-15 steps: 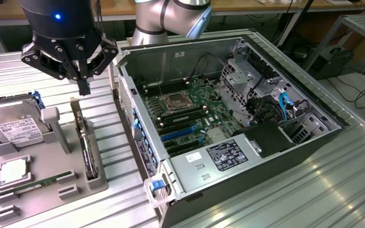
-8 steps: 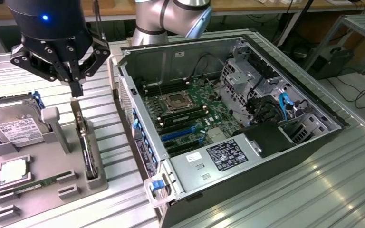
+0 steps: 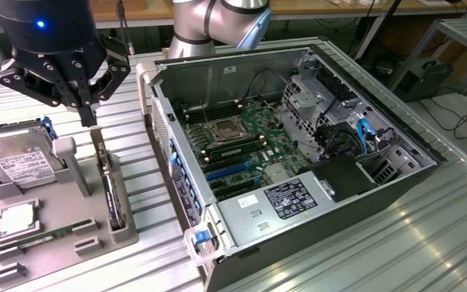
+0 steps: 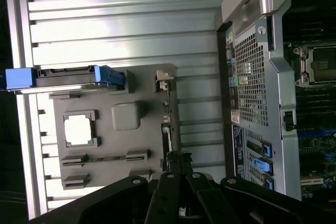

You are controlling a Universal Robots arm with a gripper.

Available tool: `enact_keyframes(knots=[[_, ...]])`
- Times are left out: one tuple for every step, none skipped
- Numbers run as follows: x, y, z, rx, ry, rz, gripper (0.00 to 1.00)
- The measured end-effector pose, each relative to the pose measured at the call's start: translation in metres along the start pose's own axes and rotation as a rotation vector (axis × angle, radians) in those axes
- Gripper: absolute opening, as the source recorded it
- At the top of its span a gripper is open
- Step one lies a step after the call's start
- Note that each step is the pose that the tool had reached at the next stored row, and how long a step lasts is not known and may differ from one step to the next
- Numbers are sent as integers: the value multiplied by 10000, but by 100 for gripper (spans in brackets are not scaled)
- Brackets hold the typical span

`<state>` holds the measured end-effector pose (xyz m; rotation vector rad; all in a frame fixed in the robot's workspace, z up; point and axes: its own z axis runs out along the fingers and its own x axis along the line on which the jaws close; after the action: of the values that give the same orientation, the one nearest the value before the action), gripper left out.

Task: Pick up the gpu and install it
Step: 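Reach for the gpu, then pick up the gpu and move the gpu toward the slot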

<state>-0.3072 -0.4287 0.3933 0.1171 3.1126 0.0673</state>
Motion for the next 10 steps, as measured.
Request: enact_keyframes(knots=[[12,-2,0,0,0,0,11],[26,-4,-1,0,0,0,11],[48,-7,-2,0,0,-1,11],[62,-10,-2,0,0,-1,11],[63,-10,-1,-1,-1,-2,11],[63,-10,-2,0,0,-2,11],[63,-10,-2,0,0,-2,11],[63,-10,-2,0,0,-2,11],[64,-10,-2,0,1,-1,11],[63,-10,-2,-1,0,-2,11]])
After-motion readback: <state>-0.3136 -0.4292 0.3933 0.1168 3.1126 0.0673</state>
